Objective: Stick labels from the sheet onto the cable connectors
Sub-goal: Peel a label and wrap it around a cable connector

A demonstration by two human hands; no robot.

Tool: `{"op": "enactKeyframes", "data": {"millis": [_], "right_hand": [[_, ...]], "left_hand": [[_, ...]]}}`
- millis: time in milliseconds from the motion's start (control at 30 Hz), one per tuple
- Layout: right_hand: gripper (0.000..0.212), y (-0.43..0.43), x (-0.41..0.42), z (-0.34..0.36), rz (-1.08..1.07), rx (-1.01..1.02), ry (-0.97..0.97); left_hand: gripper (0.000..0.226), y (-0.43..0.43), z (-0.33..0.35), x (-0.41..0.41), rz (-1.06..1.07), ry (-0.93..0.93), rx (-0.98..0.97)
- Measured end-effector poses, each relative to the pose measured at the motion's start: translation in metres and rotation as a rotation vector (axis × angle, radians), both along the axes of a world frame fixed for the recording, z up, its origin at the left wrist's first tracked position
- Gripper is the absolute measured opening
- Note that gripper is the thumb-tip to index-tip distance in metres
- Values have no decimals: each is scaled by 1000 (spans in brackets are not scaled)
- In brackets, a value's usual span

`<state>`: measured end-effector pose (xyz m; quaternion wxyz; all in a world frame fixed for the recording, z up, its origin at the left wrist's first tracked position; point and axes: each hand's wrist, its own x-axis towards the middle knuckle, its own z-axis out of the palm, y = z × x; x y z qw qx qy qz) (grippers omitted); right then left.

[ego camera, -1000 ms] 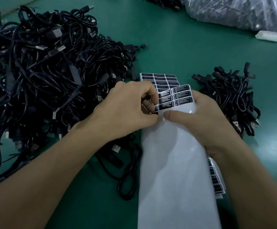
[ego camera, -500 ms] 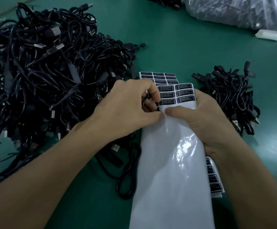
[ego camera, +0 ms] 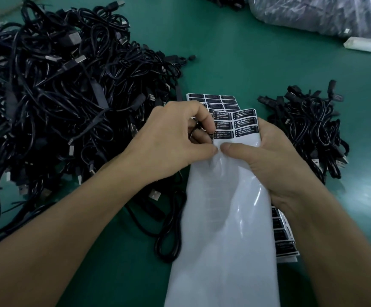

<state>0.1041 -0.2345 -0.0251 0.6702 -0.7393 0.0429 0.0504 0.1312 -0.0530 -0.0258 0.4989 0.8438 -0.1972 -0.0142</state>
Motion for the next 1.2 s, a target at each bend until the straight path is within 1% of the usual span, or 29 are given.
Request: {"op": "enactKeyframes", "data": {"millis": [167, 400, 467, 600, 667, 733, 767, 800, 867, 933, 1000, 1067, 1133, 1200], "right_hand": [[31, -2, 0, 2, 5, -11, 7], [34, 1, -1, 1, -28, -45, 8], [34, 1, -2, 2, -78, -145, -49], [40, -4, -5, 2, -206, -498, -178], [54, -5, -7, 1, -210, -629, -184], [83, -4, -8, 0, -195, -737, -137], [93, -3, -8, -1, -197, -804, -137], [96, -3, -8, -1, -206, -874, -168], [88, -1, -9, -2, -216, -971, -292], [71, 2, -10, -2, -195, -1009, -414], [52, 6, -10, 0, -154, -1037, -496], [34, 13, -10, 1, -123, -1025, -547], [24, 21, -11, 0, -127, -1003, -582], [17, 26, -12, -1, -158, -1005, -606]], "left_hand": [[23, 1, 0, 3, -6, 16, -25], [21, 0, -2, 3, 28, -11, 19], [19, 1, -3, 5, 51, -6, 13], [15, 3, -1, 9, 121, 44, -51], [18, 3, 1, 10, 146, 80, -99], [20, 3, 3, 11, 152, 108, -136], [20, 3, 3, 10, 153, 117, -147], [20, 3, 3, 10, 156, 121, -153], [20, 2, 3, 10, 163, 124, -154], [19, 2, 3, 10, 175, 123, -150], [19, 2, 3, 10, 181, 124, -151], [23, 1, 3, 10, 183, 132, -162], [30, 1, 3, 10, 181, 145, -174], [22, 1, 3, 10, 177, 154, -179]]}}
